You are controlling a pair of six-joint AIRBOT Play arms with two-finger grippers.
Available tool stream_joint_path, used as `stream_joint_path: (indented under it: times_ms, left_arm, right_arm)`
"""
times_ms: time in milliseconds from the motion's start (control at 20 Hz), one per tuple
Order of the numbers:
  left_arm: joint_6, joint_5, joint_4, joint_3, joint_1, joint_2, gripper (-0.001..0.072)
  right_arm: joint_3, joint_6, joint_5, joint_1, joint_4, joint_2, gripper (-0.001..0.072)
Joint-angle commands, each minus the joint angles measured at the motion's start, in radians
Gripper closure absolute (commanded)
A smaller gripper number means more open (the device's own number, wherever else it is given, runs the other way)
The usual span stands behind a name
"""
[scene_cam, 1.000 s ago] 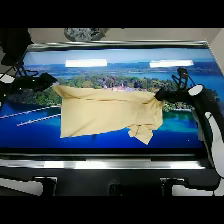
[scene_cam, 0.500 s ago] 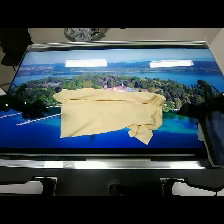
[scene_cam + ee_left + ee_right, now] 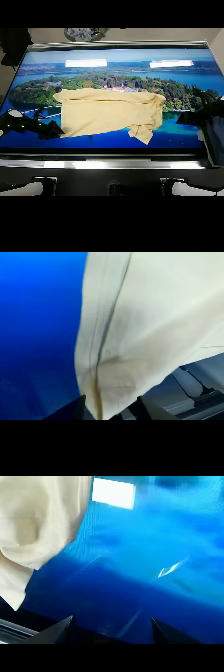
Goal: Fold the shirts.
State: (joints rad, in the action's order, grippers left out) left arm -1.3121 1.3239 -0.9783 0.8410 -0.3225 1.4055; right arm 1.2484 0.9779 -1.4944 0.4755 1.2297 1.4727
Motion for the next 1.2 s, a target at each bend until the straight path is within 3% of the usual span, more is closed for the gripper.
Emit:
stream_joint_path:
  times_ms: [0, 300, 450, 750, 1050, 1150]
  left_arm:
    - [0.003, -0.083, 0.019, -0.037, 0.013, -0.003, 0.0309]
    - [-0.007, -0.093, 0.018, -0.084, 0.019, 0.032, 0.0317]
    - [-0.015, -0.13, 0.019, -0.084, 0.021, 0.031, 0.0681]
    - [-0.014, -0.13, 0.019, -0.078, 0.021, 0.016, 0.0683]
    - [0.016, -0.128, 0.018, -0.078, 0.021, -0.039, 0.0683]
    - [0.017, -0.129, 0.018, -0.078, 0.021, -0.047, 0.0683]
  right_arm:
    - [-0.002, -0.024, -0.009, 0.001, 0.005, 0.0, 0.0161]
    - [-0.002, -0.024, -0.011, 0.001, 0.005, 0.0, 0.0162]
    - [-0.005, -0.024, -0.026, 0.001, 0.004, 0.0, 0.0163]
    - [-0.126, -0.029, 0.098, -0.11, -0.022, 0.021, 0.0156]
    - [-0.145, -0.027, 0.256, -0.142, -0.211, 0.132, 0.0161]
    - [-0.145, -0.019, 0.307, -0.142, -0.245, 0.149, 0.0242]
